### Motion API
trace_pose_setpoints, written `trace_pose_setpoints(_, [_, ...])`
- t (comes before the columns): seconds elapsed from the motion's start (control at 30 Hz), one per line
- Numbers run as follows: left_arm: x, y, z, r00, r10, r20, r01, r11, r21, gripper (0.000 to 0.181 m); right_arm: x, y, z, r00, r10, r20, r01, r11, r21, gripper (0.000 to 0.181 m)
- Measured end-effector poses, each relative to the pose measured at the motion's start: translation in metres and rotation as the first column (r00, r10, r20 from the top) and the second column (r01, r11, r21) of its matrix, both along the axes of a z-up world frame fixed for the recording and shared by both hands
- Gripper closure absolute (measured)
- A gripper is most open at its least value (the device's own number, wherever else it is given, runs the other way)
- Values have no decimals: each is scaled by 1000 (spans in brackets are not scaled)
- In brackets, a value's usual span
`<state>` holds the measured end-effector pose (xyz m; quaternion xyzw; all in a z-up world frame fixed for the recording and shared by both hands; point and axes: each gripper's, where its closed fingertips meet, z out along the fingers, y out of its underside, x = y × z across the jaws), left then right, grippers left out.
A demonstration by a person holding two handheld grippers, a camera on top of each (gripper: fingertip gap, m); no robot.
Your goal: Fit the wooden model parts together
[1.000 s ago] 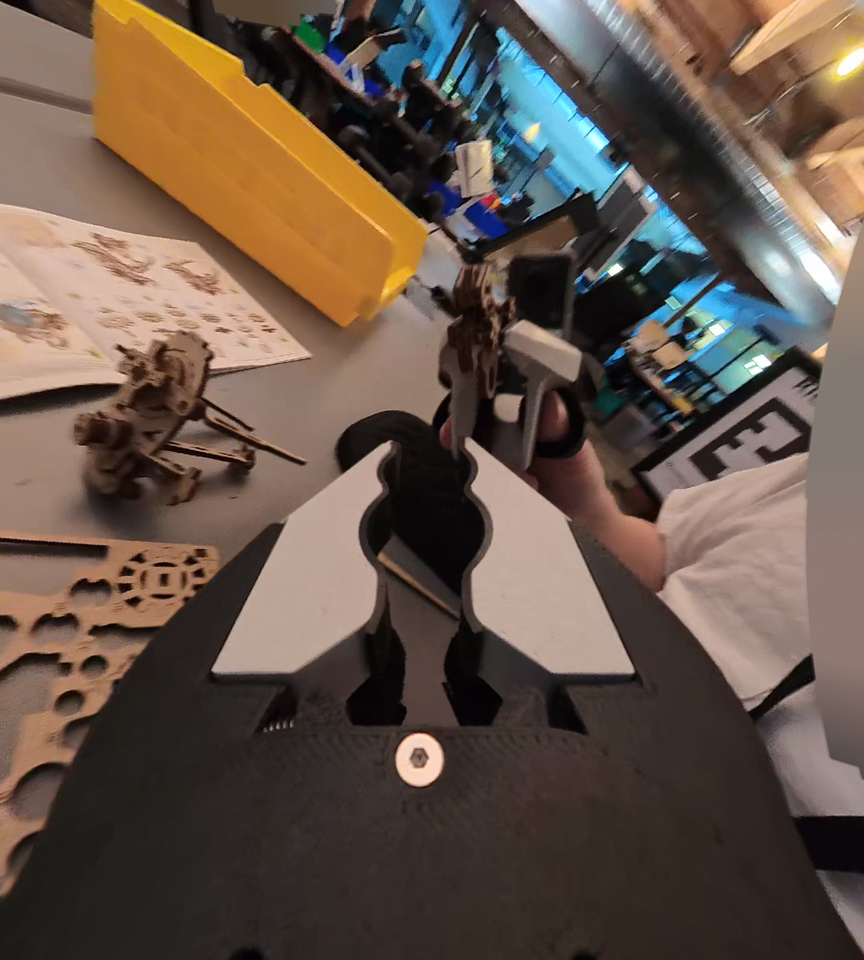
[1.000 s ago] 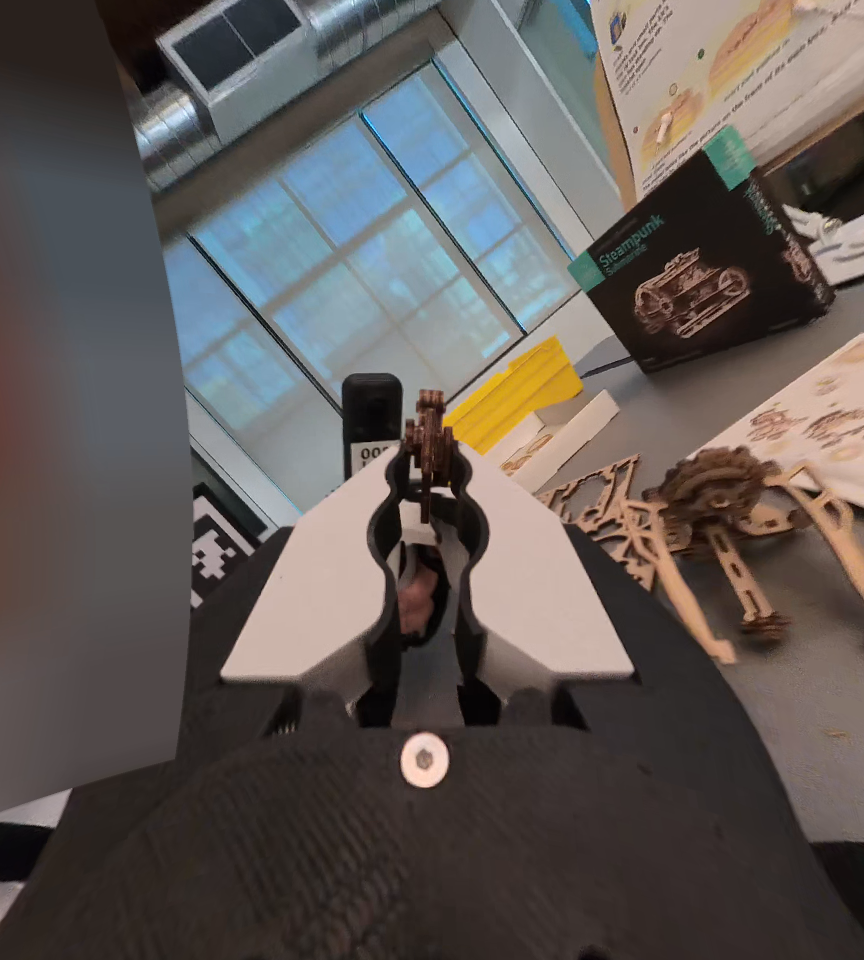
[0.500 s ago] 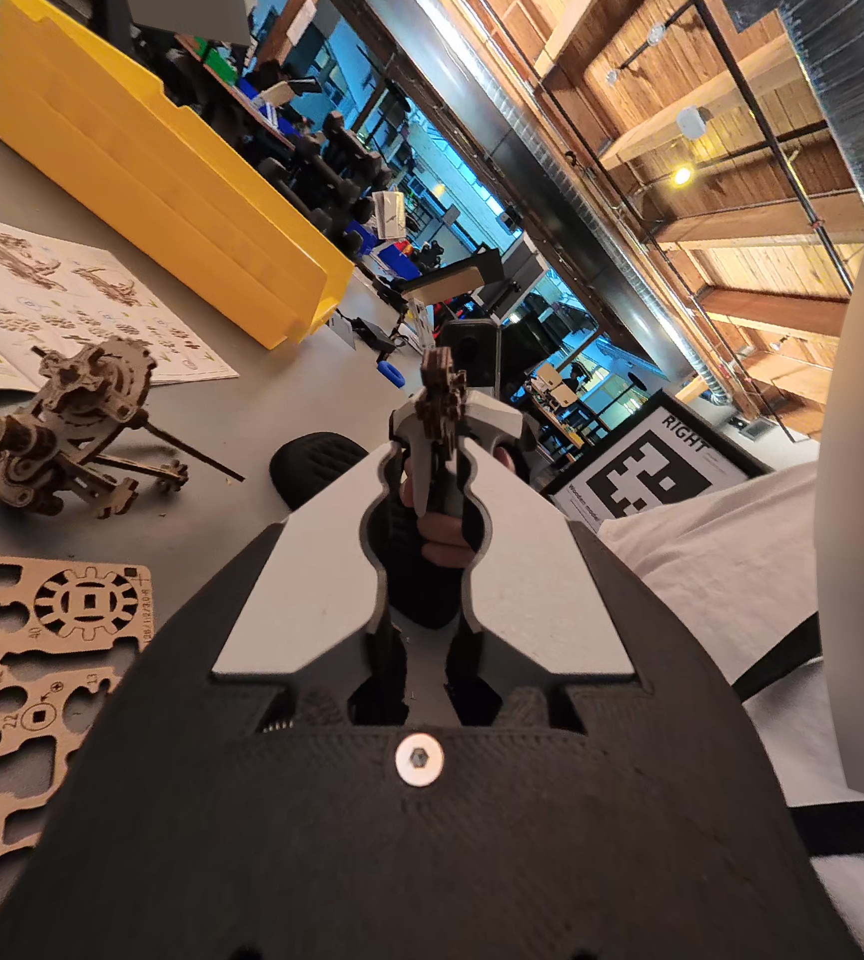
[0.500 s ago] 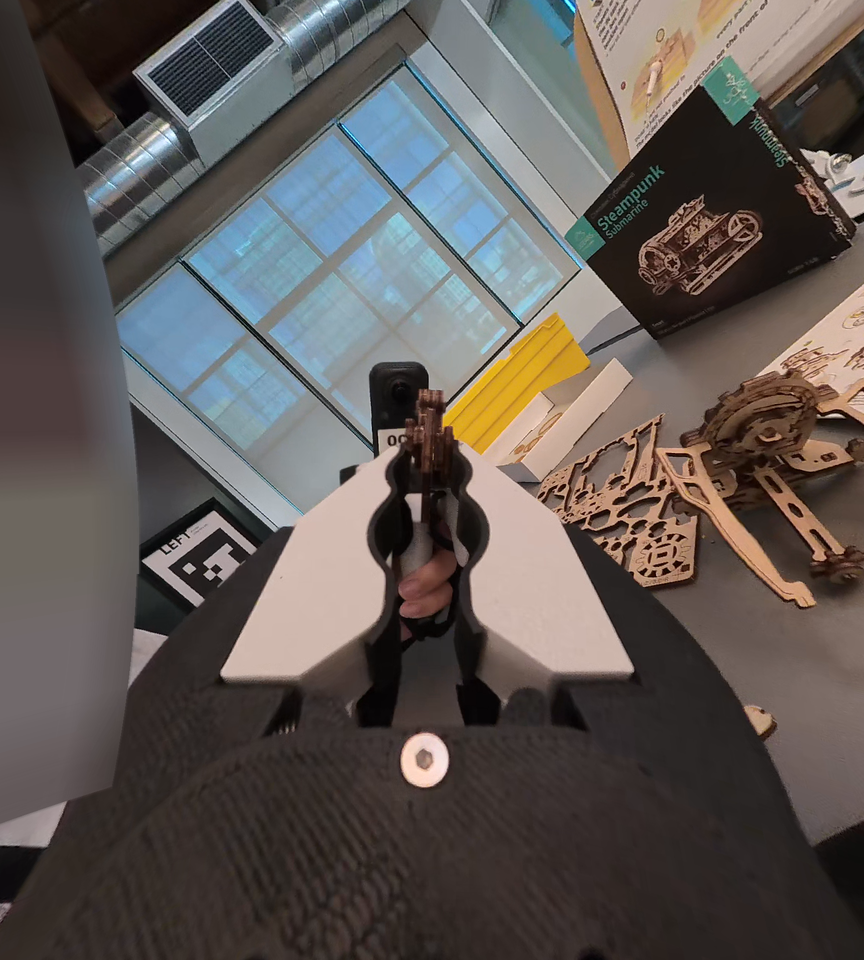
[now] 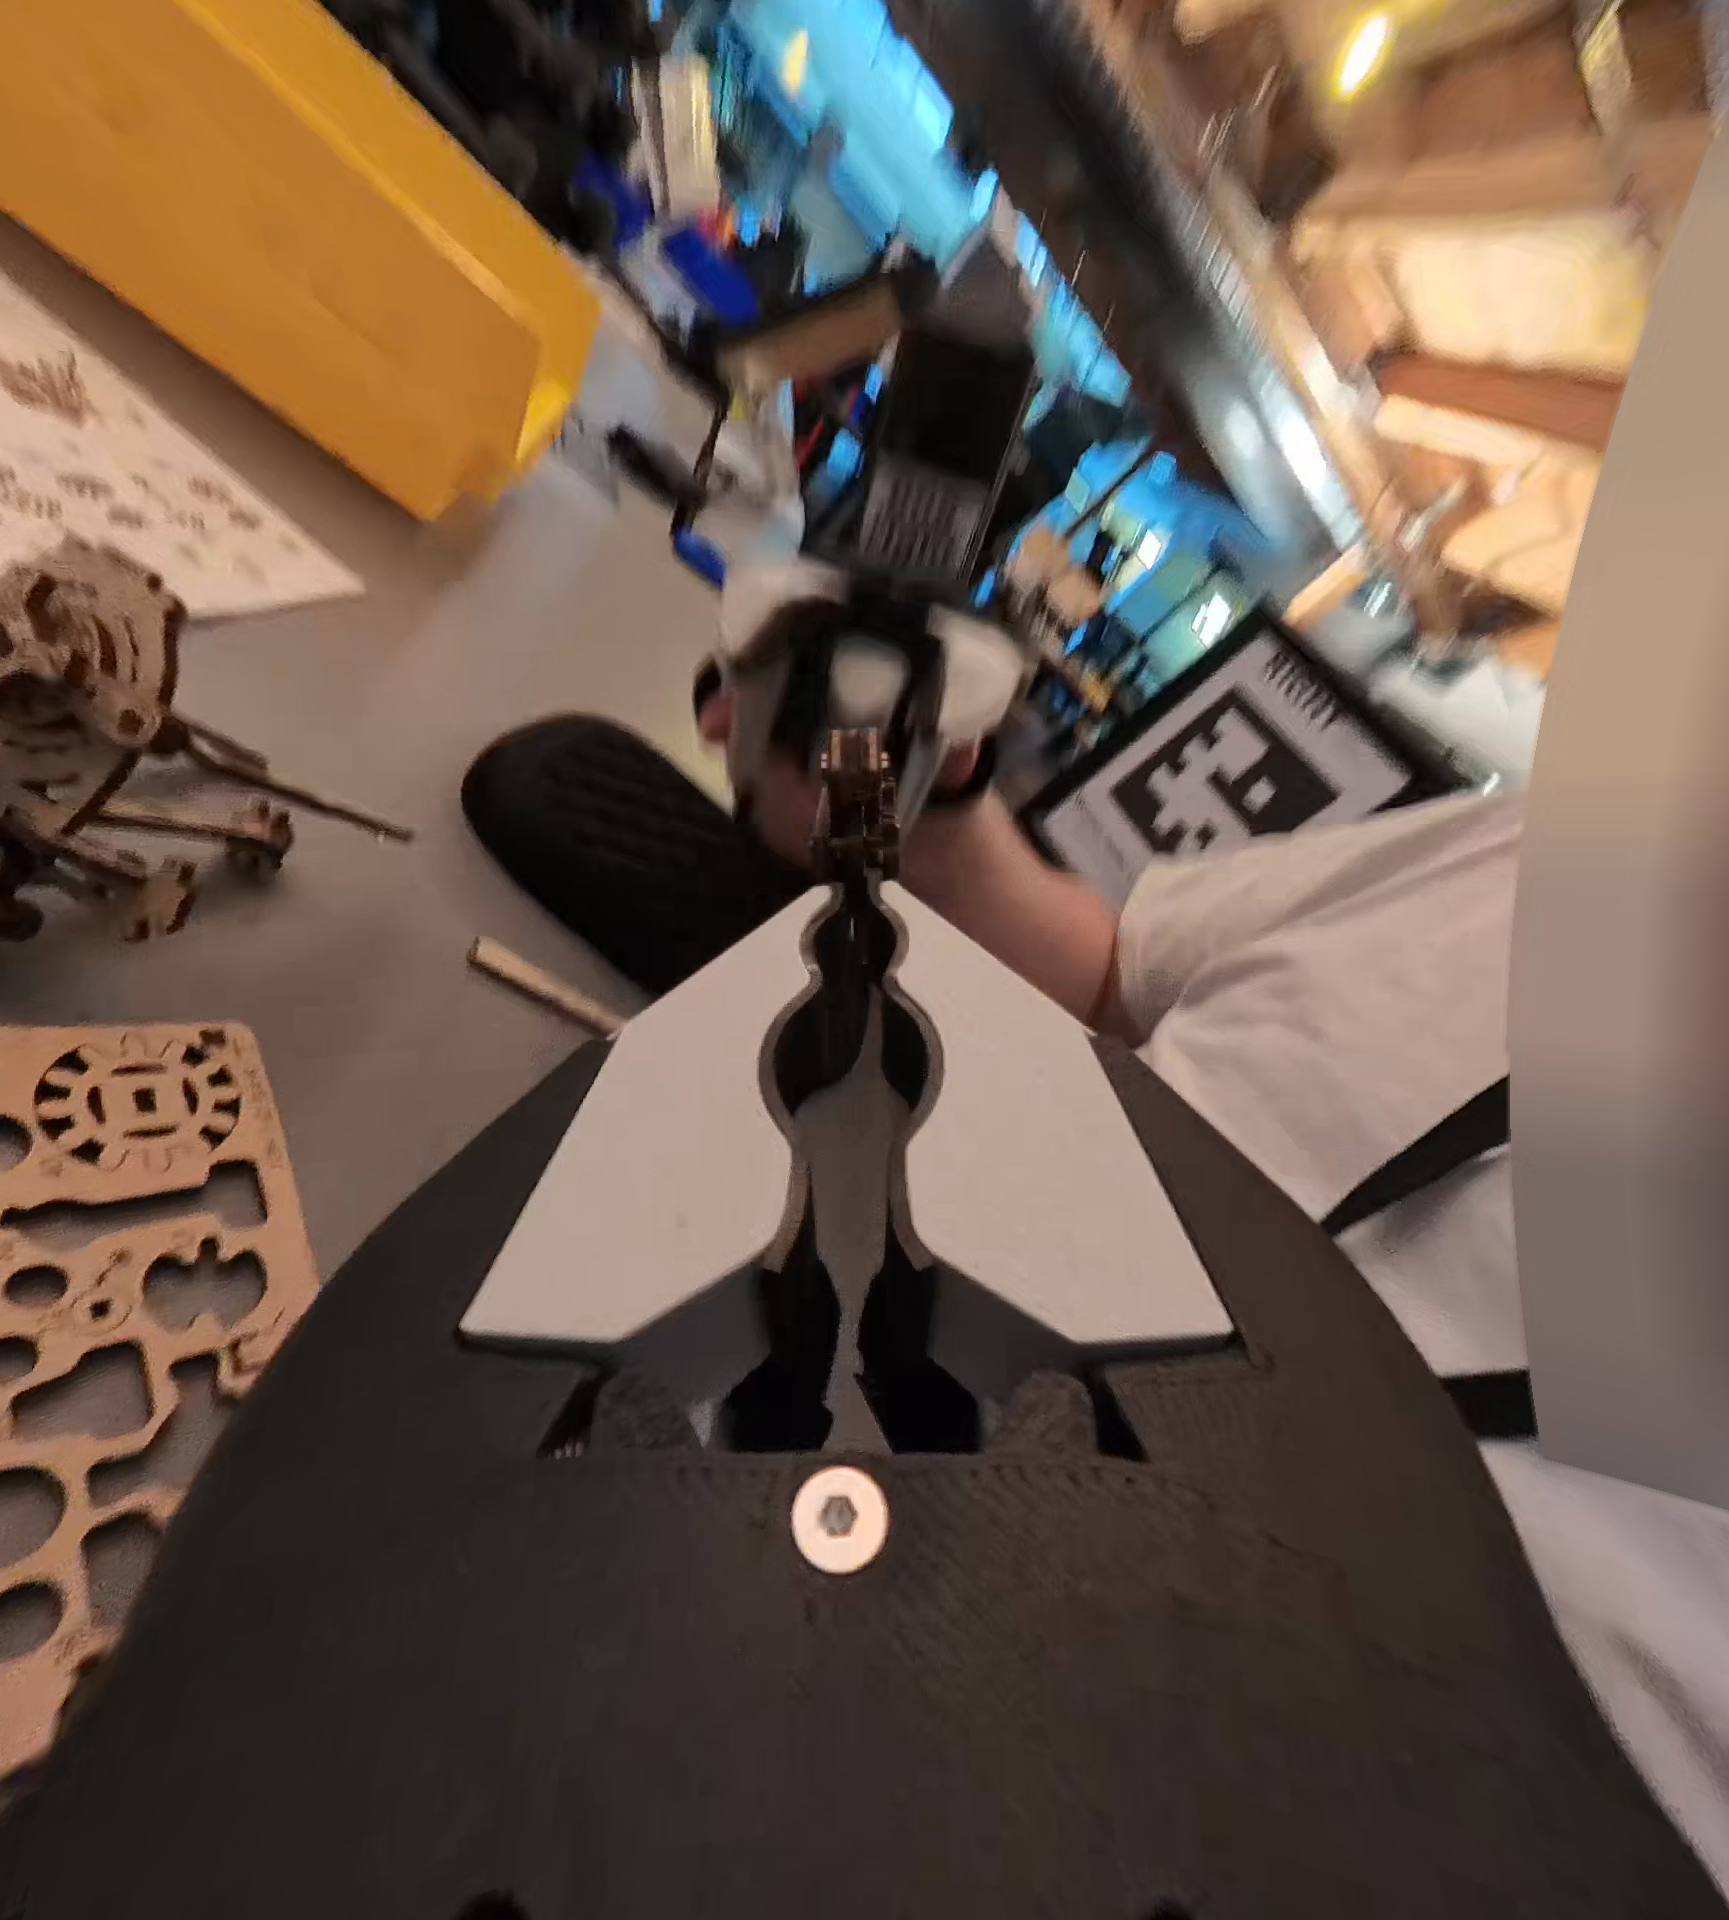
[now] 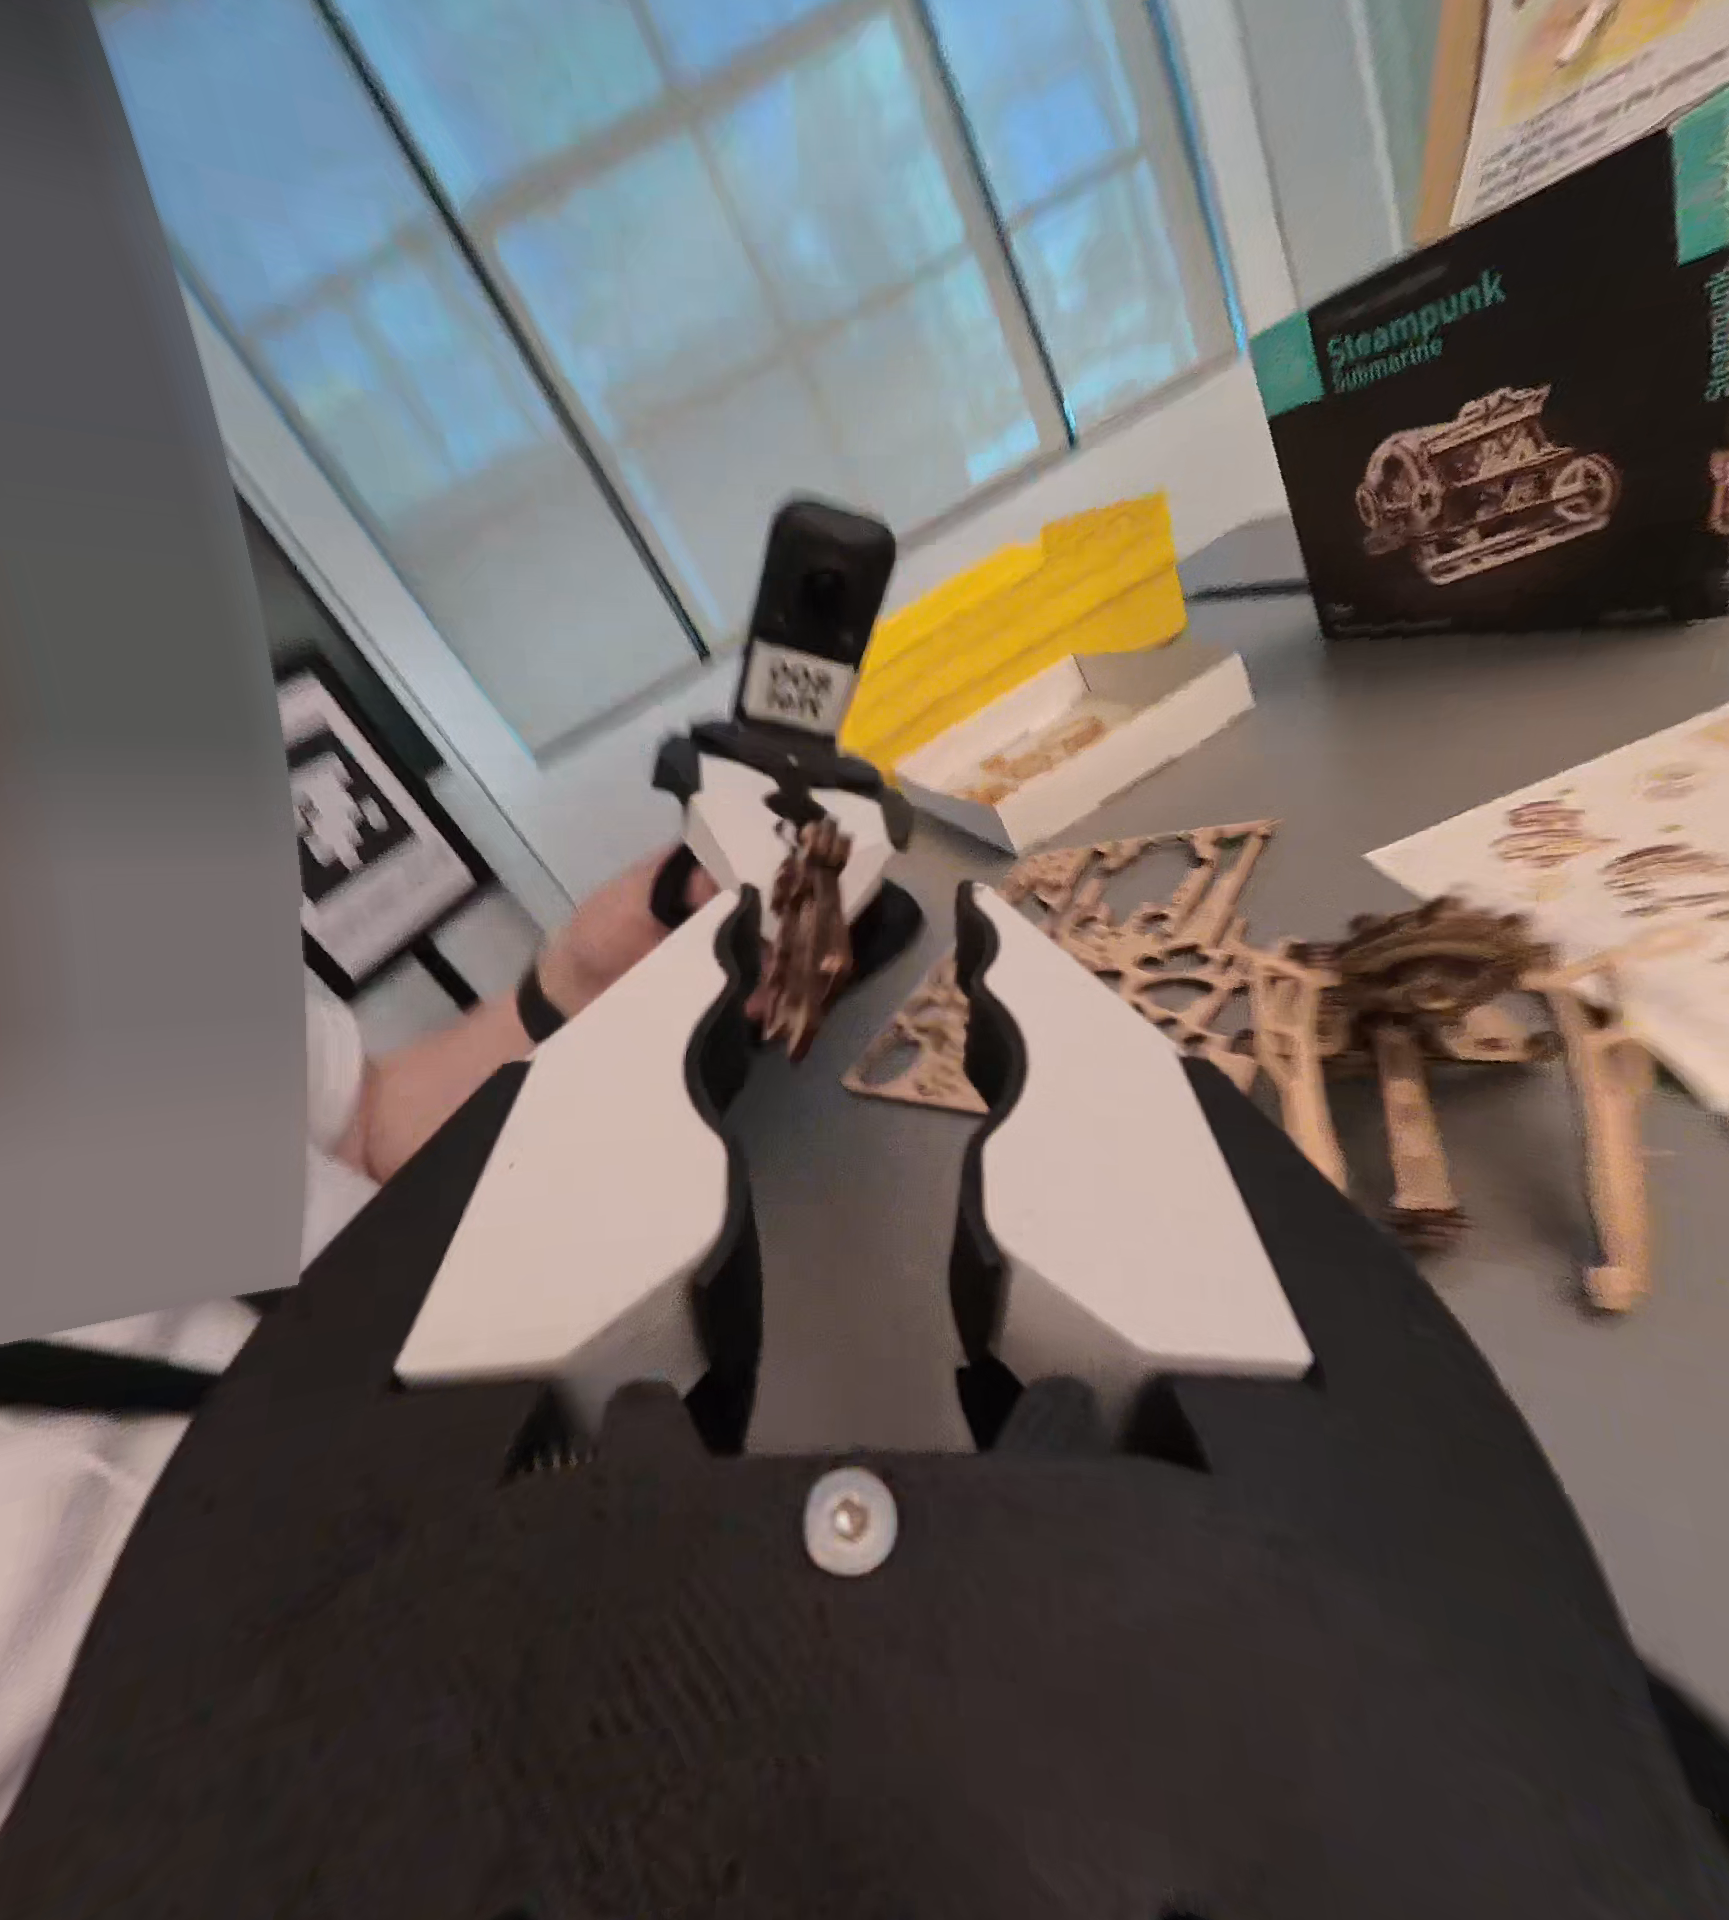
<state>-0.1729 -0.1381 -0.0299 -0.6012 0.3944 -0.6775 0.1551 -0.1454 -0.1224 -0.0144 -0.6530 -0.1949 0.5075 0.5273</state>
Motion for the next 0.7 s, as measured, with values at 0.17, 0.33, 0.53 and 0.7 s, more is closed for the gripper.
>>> trace_pose_setpoints(0.17, [-2, -15, -21, 960, -127, -248, 171, 971, 166, 181, -10, -13, -11, 856, 385, 346, -330, 921, -207, 146])
trace_pose_setpoints(0.33, [4, -17, -29, 929, -150, -338, 236, 945, 228, 181, -23, -22, -27, 714, 556, 426, -443, 830, -339, 155])
trace_pose_setpoints(0.53, [8, -15, -34, 918, -168, -359, 261, 938, 228, 181, -21, -24, -48, 645, 598, 475, -458, 801, -387, 172])
trace_pose_setpoints(0.7, [8, 2, -50, 908, -121, -401, 250, 924, 289, 172, -14, -14, -67, 648, 542, 536, -426, 841, -334, 172])
